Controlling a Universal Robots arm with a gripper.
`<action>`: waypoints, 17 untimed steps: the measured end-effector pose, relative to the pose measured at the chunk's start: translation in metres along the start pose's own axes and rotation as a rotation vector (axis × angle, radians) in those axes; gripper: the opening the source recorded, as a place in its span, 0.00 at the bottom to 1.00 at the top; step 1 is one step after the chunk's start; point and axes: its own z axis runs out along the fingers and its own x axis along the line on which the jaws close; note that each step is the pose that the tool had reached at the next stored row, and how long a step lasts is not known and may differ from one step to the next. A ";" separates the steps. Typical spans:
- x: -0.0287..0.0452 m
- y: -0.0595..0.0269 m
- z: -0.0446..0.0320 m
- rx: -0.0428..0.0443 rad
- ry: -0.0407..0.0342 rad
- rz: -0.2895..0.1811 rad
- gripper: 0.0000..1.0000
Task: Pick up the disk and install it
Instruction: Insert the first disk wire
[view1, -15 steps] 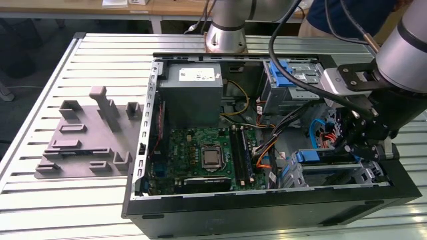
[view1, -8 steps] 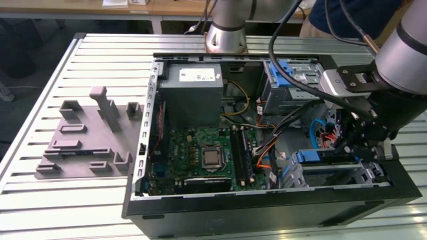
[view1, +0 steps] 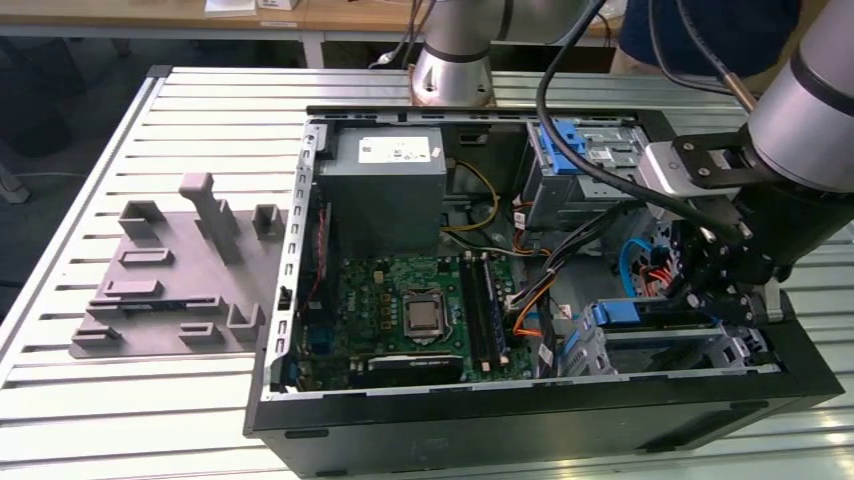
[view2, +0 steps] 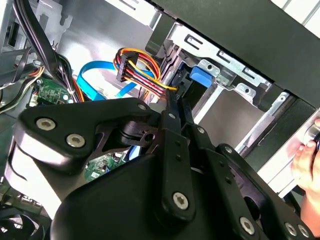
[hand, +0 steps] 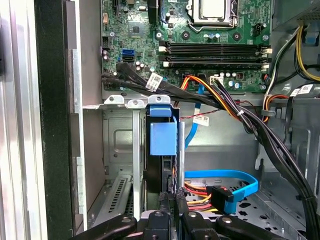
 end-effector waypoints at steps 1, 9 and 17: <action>0.0000 0.0000 0.0001 0.0000 -0.0001 0.000 0.16; -0.0001 -0.0003 -0.0033 -0.0001 0.0000 0.000 0.24; -0.0004 -0.0009 -0.0089 -0.0007 -0.0001 0.000 0.16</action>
